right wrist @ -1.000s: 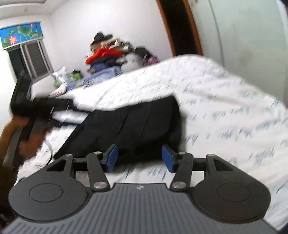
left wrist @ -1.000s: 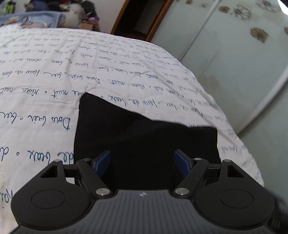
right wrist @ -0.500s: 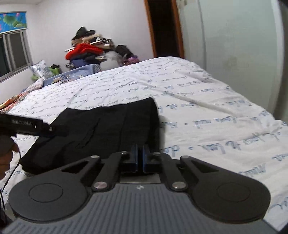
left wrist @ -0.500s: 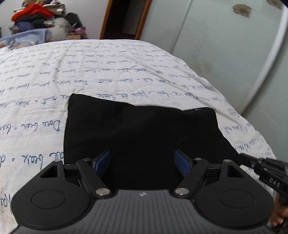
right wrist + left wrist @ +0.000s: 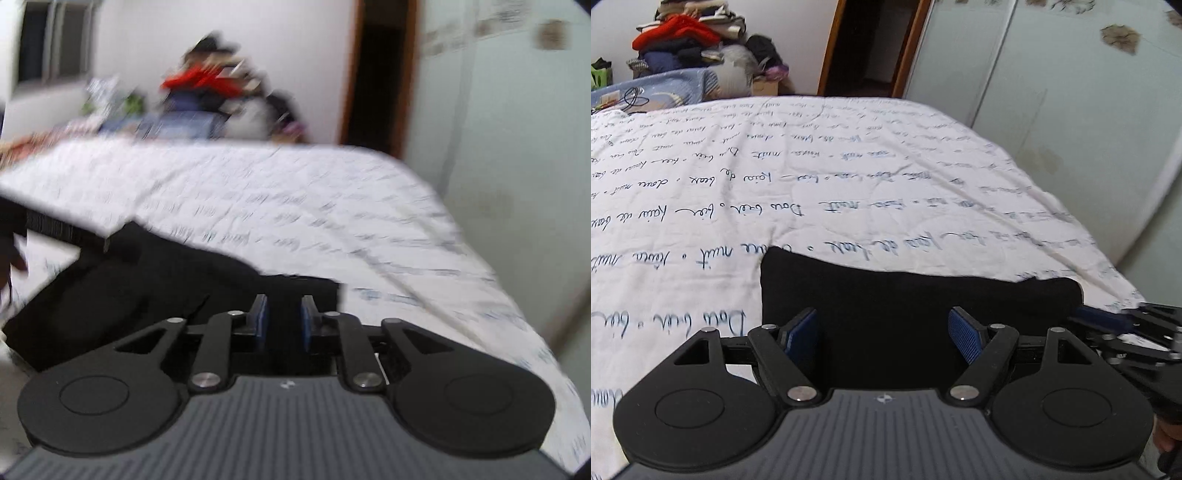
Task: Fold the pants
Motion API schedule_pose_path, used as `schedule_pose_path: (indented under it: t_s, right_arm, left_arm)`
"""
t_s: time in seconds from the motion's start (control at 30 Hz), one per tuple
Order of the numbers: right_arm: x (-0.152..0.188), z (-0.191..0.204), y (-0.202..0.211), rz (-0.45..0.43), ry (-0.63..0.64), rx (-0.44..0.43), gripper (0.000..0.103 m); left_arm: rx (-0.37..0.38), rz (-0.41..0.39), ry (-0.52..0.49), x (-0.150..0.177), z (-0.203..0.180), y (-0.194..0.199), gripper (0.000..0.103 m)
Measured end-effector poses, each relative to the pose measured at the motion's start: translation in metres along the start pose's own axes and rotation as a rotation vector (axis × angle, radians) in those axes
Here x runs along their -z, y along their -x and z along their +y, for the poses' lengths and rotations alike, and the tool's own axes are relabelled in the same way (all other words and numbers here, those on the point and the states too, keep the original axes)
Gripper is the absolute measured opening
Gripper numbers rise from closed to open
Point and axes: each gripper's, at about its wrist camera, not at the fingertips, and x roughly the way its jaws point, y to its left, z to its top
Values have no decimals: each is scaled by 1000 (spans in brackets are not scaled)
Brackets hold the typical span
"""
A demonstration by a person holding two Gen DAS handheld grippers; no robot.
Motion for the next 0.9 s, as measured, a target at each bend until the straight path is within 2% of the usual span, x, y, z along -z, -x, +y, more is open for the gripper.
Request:
schedule_pose_path:
  t_s: [0.1,0.2,0.33,0.4,0.57,0.6,0.63,0.67,0.77,0.9]
  right_arm:
    - [-8,-7,-47,85,34,19,16]
    - [-14,-28,-73,122,-40,6,18]
    - [-16,-32,-44,71,-38,-14,19]
    - [-15,-48,-38,61,-98,-26,29]
    - [-9,-82,-68,135,-291,-157,32]
    - [-8,-84,-73,130,-315,-185,24]
    - [-7,-84,-74,119,-317,-186,16]
    - [-8,-83,-75,108,-310,-169,13]
    - [-14,-80,-73,66,-295,-119,11]
    - [-12,-63,-88,80,-176,-15,10]
  left_arm:
    - [-46,18,-30,-12,6,-25,77]
    - [-141,59,-34,-17,16,-44,77]
    - [-105,4,-18,-12,23,-27,77]
    - [-102,6,-4,-14,24,-28,77]
    - [-136,-5,4,-15,23,-36,77]
    - [-147,-13,5,-14,23,-37,77]
    - [-162,-16,9,-13,24,-39,77]
    - [-176,-15,14,-12,25,-41,77]
    - [-209,-5,34,-11,29,-51,77]
    - [-225,4,45,-9,33,-60,80]
